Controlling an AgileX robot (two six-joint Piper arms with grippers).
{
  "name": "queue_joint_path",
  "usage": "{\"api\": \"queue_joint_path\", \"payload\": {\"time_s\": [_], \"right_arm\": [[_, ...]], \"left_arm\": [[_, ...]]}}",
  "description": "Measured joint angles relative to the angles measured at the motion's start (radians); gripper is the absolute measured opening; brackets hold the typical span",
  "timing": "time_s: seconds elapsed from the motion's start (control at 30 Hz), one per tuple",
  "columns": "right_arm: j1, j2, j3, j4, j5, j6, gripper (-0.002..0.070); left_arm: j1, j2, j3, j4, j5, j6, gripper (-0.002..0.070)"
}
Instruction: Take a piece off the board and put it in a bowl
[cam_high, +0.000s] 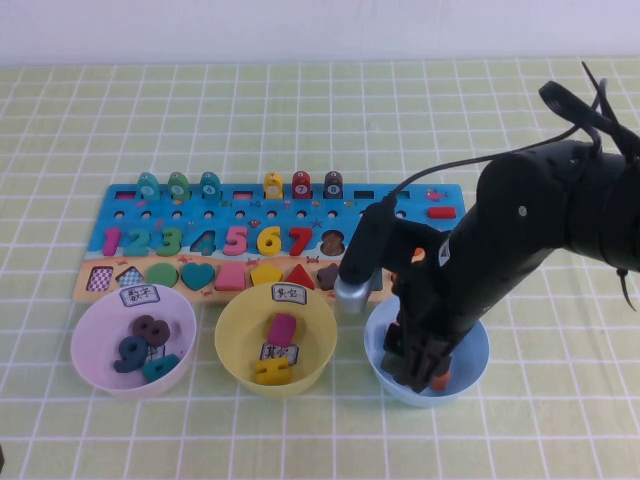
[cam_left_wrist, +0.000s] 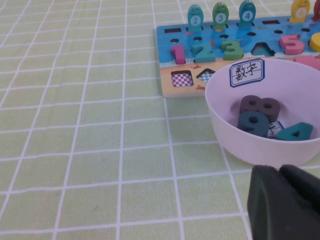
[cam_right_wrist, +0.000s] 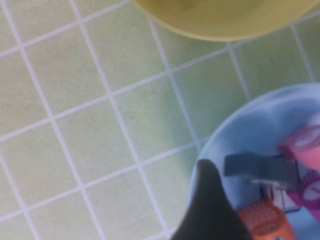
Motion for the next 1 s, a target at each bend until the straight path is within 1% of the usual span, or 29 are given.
{"api": "queue_joint_path", "payload": {"time_s": [0.07, 0.13, 0.23, 0.3, 0.4, 0.53, 0.67, 1.0], "right_arm": [[0.0, 0.0, -0.005, -0.017, 0.011, 0.03, 0.0406], [0.002, -0.007, -0.023, -0.038, 0.038, 0.07, 0.037], [0.001, -0.055, -0.048, -0.072, 0.057, 0.128, 0.0246], [0.001, -0.111, -0.049, -0.084, 0.057, 0.159, 0.0116], [0.001, -0.211, -0.037, -0.088, 0.036, 0.198, 0.0024], [0.001, -0.37, 0.038, -0.088, -0.054, 0.243, -0.0008], [0.001, -0.532, 0.134, -0.088, -0.152, 0.261, -0.0014], [0.001, -0.884, 0.322, -0.088, -0.254, 0.381, -0.0015]], "left_arm": [[0.0, 0.0, 0.0, 0.0, 0.0, 0.0, -0.0003], [0.0, 0.0, 0.0, 0.0, 0.0, 0.0, -0.0003], [0.0, 0.0, 0.0, 0.0, 0.0, 0.0, -0.0003], [0.0, 0.0, 0.0, 0.0, 0.0, 0.0, -0.0003], [0.0, 0.0, 0.0, 0.0, 0.0, 0.0, -0.0003], [0.0, 0.0, 0.0, 0.0, 0.0, 0.0, -0.0003], [0.0, 0.0, 0.0, 0.0, 0.0, 0.0, -0.0003], [0.0, 0.0, 0.0, 0.0, 0.002, 0.0, -0.0003]]}}
